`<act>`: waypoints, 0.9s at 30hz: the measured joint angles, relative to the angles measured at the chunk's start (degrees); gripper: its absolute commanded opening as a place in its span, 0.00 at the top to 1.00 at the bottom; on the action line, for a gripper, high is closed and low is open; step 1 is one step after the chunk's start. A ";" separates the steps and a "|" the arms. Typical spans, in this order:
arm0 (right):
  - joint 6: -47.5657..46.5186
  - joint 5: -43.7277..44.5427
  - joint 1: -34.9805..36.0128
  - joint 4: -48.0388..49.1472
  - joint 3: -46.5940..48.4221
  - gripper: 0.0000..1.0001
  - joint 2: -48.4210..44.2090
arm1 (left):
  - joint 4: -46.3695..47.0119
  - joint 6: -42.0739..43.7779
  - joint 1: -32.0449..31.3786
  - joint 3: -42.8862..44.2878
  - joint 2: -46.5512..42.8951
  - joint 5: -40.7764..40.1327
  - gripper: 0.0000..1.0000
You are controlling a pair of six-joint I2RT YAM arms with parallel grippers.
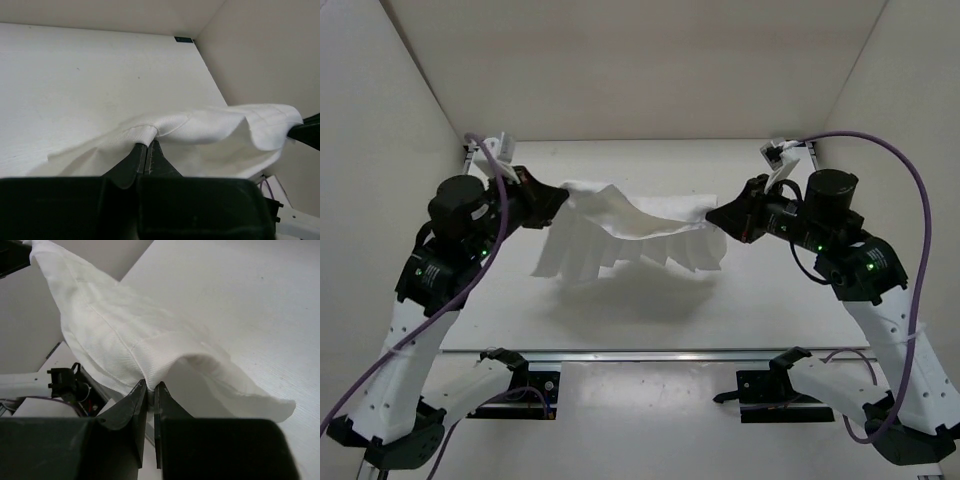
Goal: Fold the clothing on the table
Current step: Flatten the skirt out
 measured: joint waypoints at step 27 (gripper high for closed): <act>-2.23 -5.01 -12.09 6.88 -1.84 0.88 22.16 | 5.81 6.25 11.21 -13.07 14.69 7.28 0.91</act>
